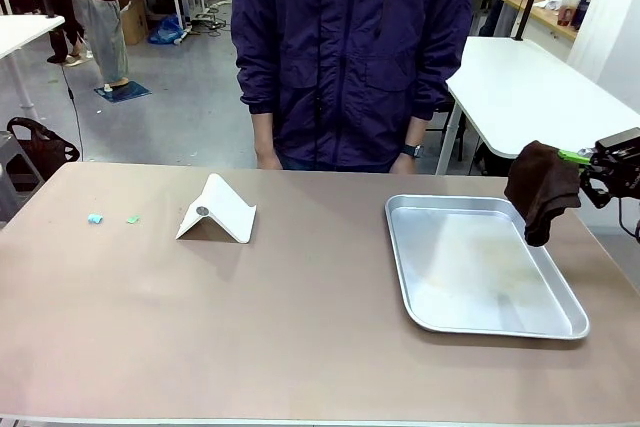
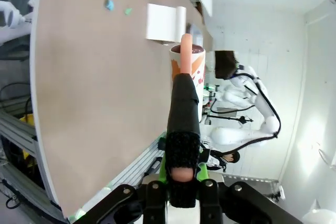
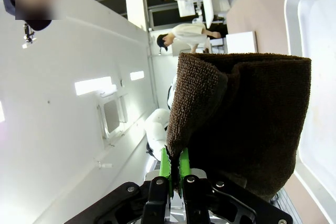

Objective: Clean the surface of the table.
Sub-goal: Clean the area not pointed to by the person.

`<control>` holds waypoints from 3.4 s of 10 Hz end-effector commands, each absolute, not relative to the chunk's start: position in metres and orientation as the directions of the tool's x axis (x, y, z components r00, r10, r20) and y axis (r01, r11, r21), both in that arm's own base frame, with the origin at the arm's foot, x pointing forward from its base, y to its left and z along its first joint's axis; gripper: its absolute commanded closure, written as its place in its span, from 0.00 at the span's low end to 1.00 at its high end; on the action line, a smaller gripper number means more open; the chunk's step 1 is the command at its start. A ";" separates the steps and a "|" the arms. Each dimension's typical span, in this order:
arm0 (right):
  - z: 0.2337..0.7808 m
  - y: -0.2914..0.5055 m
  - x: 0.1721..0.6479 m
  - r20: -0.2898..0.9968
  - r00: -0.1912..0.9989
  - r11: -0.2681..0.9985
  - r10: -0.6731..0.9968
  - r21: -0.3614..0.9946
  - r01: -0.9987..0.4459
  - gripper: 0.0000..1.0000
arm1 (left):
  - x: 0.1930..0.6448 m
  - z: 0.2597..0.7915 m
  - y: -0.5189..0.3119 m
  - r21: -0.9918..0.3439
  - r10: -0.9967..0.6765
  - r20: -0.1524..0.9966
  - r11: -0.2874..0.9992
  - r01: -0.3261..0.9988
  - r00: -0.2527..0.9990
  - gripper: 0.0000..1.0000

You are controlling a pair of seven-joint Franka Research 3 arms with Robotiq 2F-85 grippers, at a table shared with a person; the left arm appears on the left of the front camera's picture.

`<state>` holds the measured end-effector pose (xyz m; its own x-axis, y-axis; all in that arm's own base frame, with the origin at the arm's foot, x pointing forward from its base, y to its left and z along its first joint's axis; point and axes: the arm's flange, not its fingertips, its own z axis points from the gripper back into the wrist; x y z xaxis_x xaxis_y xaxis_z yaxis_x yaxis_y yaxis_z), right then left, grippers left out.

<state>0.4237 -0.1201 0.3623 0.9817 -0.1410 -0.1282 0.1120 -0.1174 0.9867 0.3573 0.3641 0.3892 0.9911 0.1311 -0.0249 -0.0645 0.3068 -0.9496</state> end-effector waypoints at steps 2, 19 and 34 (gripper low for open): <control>0.369 -0.121 0.423 -0.140 0.980 -0.128 -0.140 0.984 0.122 0.93 | 0.404 0.371 0.339 -0.897 0.112 -0.101 0.420 -0.140 0.988 0.78; 0.369 -0.121 0.423 -0.140 0.980 -0.128 -0.140 0.984 0.122 0.93 | 0.491 0.307 0.282 -0.756 0.189 -0.147 0.612 -0.233 0.971 0.78; 0.369 -0.121 0.423 -0.140 0.980 -0.128 -0.140 0.984 0.122 0.93 | 0.502 0.335 0.171 -0.847 -0.013 -0.099 0.527 -0.077 0.995 0.78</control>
<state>0.4237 -0.1200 0.3623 0.9817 -0.1408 -0.1283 0.1121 -0.1174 0.9867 0.5180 0.1697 0.3226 0.9924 0.0086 -0.1225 -0.1058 0.5674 -0.8166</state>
